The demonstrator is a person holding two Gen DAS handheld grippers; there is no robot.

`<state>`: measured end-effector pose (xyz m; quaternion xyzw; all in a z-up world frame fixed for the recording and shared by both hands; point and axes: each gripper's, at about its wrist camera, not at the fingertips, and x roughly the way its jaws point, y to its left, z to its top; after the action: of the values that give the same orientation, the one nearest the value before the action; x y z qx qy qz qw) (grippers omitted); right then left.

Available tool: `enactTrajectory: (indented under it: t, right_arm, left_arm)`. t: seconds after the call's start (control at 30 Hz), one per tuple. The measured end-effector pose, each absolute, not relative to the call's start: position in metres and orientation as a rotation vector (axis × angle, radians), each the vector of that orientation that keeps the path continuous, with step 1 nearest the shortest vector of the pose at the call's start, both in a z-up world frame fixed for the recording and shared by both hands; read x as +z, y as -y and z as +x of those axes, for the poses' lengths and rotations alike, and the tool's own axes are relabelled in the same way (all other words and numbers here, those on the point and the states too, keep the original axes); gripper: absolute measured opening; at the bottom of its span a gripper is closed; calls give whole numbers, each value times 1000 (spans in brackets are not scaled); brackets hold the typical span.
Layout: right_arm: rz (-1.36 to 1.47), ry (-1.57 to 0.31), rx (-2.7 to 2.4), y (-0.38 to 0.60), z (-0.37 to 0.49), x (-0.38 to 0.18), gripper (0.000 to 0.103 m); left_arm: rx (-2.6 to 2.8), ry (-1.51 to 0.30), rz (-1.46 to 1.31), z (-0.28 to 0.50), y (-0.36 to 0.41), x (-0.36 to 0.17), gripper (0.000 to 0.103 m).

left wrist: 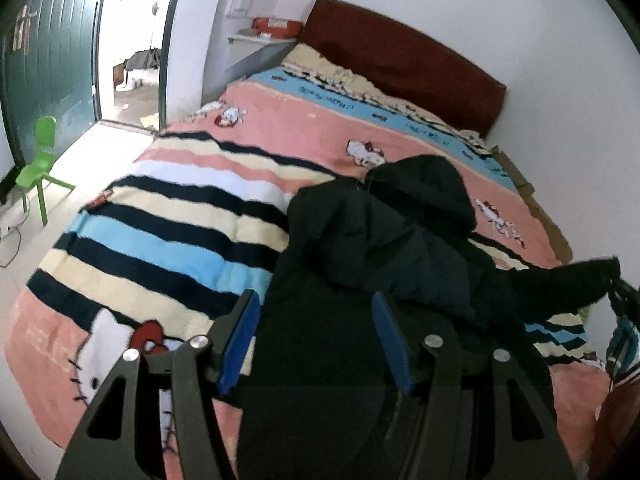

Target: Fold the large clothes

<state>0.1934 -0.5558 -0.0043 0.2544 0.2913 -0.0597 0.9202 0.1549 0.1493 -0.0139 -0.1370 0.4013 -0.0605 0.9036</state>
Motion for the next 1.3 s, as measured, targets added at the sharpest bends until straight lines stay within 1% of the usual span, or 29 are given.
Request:
enactTrajectory:
  t: [0.1,0.27,0.47,0.67,0.8,1.17,1.3]
  right_arm:
    - [486,-589,-62,515,199,15,14]
    - [420,-585,55,437,213,41,14]
    - [352,-623,168,345,225,44,14]
    - [298,-722,246,261,248,5,14]
    - [241,-811,241,212,260,-34,14]
    - [156,-1011,160,153,272,-118,18]
    - [107,-1048,129,142,274,-130,20]
  left_arm:
    - [-130,-796,-261,138,-161,4,57]
    - [-126,-762,-262,112,-188,19,57]
    - [-109,-739,-292,87,-223,20,57]
    - [-74,-741,-318,69,-255,16,57]
    - [-42,-739,-332,59,-278,18,57]
    - [-36,-752,-346,39,-303,15,57]
    - [-22,-761,-352,38,-305,15,57]
